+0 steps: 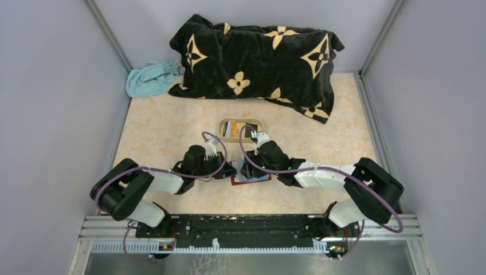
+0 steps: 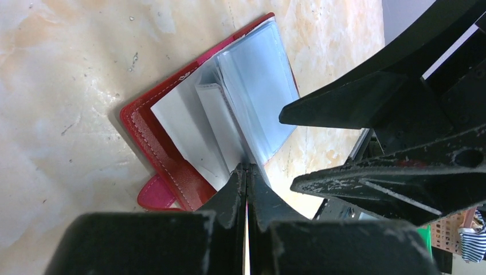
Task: Take the credit cards out of the card holder
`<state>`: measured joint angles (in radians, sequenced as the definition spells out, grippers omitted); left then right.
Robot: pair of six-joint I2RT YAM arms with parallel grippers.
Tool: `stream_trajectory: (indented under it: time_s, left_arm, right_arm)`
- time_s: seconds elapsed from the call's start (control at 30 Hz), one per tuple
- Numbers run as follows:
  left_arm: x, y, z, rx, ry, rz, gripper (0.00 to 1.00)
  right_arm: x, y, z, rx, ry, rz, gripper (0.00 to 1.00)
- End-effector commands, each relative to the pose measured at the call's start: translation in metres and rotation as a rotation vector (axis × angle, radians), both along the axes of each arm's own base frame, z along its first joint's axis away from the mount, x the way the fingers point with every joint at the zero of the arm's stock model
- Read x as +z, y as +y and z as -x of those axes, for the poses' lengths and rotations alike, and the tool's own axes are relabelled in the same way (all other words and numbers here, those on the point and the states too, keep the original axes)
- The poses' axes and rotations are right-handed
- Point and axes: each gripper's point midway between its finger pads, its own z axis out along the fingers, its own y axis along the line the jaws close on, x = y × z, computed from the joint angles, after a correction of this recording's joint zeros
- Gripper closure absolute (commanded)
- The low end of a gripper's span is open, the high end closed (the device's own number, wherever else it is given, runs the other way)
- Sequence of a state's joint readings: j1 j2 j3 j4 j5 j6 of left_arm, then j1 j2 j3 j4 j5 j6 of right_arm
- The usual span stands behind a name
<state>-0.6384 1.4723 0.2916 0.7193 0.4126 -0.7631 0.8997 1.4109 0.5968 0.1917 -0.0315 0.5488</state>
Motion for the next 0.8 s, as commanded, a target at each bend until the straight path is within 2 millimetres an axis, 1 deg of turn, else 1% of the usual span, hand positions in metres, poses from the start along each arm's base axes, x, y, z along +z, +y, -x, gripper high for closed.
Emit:
stream_trajectory:
  time_s: [0.0, 0.07, 0.2, 0.37, 0.5, 0.67, 0.77]
  left_arm:
    - [0.014, -0.012, -0.007, -0.027, -0.042, 0.038, 0.99]
    - [0.013, -0.013, -0.007, -0.032, -0.040, 0.038, 0.99]
    - [0.013, -0.019, -0.008, -0.046, -0.037, 0.043, 0.99]
    - [0.013, -0.024, -0.010, -0.053, -0.034, 0.045, 0.99]
    - [0.013, -0.027, -0.011, -0.056, -0.032, 0.044, 0.99]
    - [0.012, -0.031, -0.011, -0.065, -0.028, 0.044, 0.99]
    - [0.012, -0.032, -0.011, -0.066, -0.027, 0.045, 0.99]
  right_arm:
    - [0.016, 0.007, -0.008, 0.007, -0.037, -0.033, 0.42]
    - [0.017, 0.008, -0.008, 0.018, -0.038, -0.023, 0.38]
    - [0.023, 0.009, -0.008, 0.033, -0.053, -0.024, 0.37]
    - [0.025, 0.009, -0.004, 0.056, -0.083, 0.022, 0.36]
    - [0.021, 0.013, 0.003, 0.071, -0.101, 0.071, 0.36]
    - [0.014, 0.015, 0.006, 0.074, -0.108, 0.124, 0.36]
    - [0.009, 0.010, 0.001, 0.041, -0.105, 0.157, 0.36]
